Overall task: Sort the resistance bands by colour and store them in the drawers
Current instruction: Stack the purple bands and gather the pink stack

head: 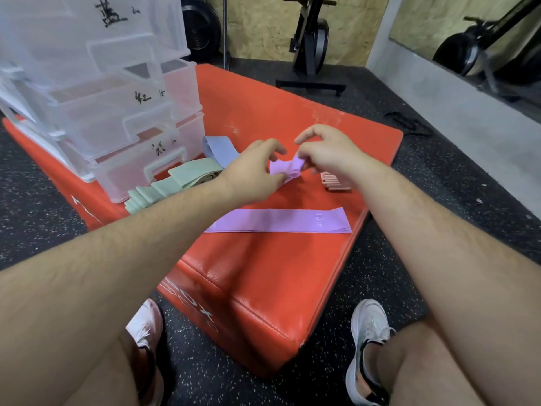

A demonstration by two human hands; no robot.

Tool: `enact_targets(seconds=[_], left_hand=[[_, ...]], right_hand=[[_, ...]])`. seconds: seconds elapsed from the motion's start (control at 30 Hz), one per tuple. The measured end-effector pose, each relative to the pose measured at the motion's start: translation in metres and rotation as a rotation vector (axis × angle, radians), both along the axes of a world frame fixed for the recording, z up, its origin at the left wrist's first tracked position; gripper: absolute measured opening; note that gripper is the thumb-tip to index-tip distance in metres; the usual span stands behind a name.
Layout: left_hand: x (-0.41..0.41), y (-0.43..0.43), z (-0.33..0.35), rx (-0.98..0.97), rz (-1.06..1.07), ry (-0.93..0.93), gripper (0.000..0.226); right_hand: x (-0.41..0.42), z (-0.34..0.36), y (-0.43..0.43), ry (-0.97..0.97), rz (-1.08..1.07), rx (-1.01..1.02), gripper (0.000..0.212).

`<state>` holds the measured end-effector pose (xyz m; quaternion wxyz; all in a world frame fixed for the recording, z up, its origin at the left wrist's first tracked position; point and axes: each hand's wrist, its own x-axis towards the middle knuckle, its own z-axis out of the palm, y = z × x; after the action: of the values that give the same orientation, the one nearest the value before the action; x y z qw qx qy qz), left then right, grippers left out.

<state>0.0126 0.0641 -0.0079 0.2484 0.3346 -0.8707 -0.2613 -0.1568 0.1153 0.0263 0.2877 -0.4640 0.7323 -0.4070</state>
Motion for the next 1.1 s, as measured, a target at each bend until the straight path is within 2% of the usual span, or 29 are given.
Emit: enact_targets(seconds=[0.07, 0.1, 0.23, 0.3, 0.37, 0.43, 0.57, 0.67, 0.8, 0.87, 1.1], left_hand=[[0.0, 0.007, 0.007, 0.097, -0.043, 0.078, 0.055], [0.001, 0.011, 0.01, 0.121, -0.053, 0.112, 0.054], [0.004, 0.019, 0.024, 0.1, 0.033, 0.27, 0.008], [0.005, 0.019, 0.029, 0.153, 0.091, 0.335, 0.013], [0.008, 0.016, 0.033, 0.259, 0.102, 0.383, 0.011], [0.01, 0.012, 0.034, 0.367, 0.099, 0.432, 0.007], [0.014, 0.005, 0.035, 0.504, 0.08, 0.534, 0.011], [0.016, 0.007, 0.038, 0.532, 0.069, 0.561, 0.007], [0.021, 0.008, 0.039, 0.52, 0.081, 0.562, 0.015], [0.023, 0.008, 0.037, 0.474, 0.087, 0.521, 0.008], [0.029, 0.011, 0.034, 0.453, 0.063, 0.353, 0.014]], right_hand=[[0.007, 0.016, 0.011, -0.185, 0.02, -0.025, 0.019], [0.009, 0.023, 0.017, -0.246, 0.032, -0.034, 0.017], [0.012, 0.031, 0.028, -0.421, 0.077, -0.032, 0.011], [0.012, 0.031, 0.031, -0.457, 0.085, -0.059, 0.017], [0.01, 0.03, 0.032, -0.382, 0.078, -0.095, 0.023], [0.01, 0.027, 0.032, -0.221, 0.094, -0.099, 0.024], [0.014, 0.018, 0.032, -0.077, 0.161, -0.132, 0.008], [0.012, 0.014, 0.028, -0.032, 0.142, -0.218, 0.007], [0.012, 0.011, 0.024, 0.034, 0.21, -0.162, 0.011], [0.015, 0.012, 0.025, 0.037, 0.243, -0.148, 0.011], [0.022, 0.003, 0.032, 0.073, 0.339, -0.094, 0.017]])
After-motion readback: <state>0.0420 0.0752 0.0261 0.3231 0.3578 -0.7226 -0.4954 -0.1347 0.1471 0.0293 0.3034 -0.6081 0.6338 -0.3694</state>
